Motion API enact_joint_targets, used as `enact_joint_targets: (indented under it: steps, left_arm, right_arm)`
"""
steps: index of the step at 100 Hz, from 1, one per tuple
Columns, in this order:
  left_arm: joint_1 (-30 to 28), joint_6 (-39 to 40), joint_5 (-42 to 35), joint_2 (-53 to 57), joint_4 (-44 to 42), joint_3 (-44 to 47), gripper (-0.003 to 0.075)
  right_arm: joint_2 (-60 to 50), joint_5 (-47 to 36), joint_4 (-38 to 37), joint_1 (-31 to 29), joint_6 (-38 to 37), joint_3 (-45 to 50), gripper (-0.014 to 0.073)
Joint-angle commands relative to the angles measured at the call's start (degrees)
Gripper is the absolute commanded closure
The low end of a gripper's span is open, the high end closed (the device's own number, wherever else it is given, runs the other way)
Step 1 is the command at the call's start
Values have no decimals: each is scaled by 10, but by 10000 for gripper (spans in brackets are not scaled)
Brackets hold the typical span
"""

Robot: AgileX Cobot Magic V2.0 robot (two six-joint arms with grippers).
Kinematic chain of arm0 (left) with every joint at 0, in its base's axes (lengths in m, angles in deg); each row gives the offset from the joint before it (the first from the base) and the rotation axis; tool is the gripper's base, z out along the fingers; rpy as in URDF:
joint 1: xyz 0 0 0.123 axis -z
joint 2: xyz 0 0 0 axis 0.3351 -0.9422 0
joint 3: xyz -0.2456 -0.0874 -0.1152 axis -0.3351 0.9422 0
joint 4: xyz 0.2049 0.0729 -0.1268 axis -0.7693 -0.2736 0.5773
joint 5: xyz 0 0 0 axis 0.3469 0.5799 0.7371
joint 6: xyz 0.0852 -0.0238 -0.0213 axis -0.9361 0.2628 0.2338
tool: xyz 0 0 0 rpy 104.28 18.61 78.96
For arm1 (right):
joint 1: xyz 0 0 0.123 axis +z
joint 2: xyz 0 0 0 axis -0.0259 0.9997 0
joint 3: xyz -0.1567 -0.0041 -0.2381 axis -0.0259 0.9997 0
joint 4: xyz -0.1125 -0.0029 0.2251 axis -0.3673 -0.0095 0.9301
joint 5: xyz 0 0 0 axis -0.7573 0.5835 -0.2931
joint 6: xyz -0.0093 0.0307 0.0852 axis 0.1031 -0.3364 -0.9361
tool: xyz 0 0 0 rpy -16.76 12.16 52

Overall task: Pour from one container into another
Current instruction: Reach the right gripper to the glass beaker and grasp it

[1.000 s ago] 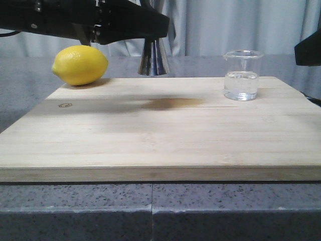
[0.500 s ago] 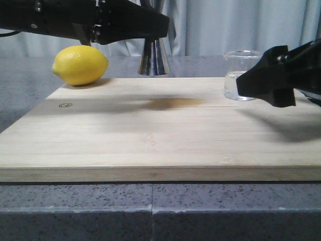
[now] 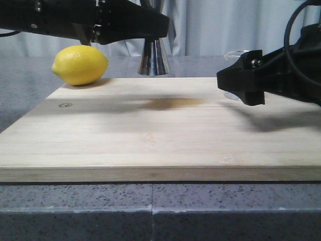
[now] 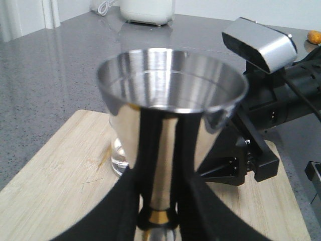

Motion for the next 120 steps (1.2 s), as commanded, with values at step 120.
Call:
enact_joint_targets:
  steps: [120]
  left_arm:
    - [3, 6, 65, 30, 41, -16, 647]
  right_arm:
    - [60, -191, 26, 0, 3, -15, 97]
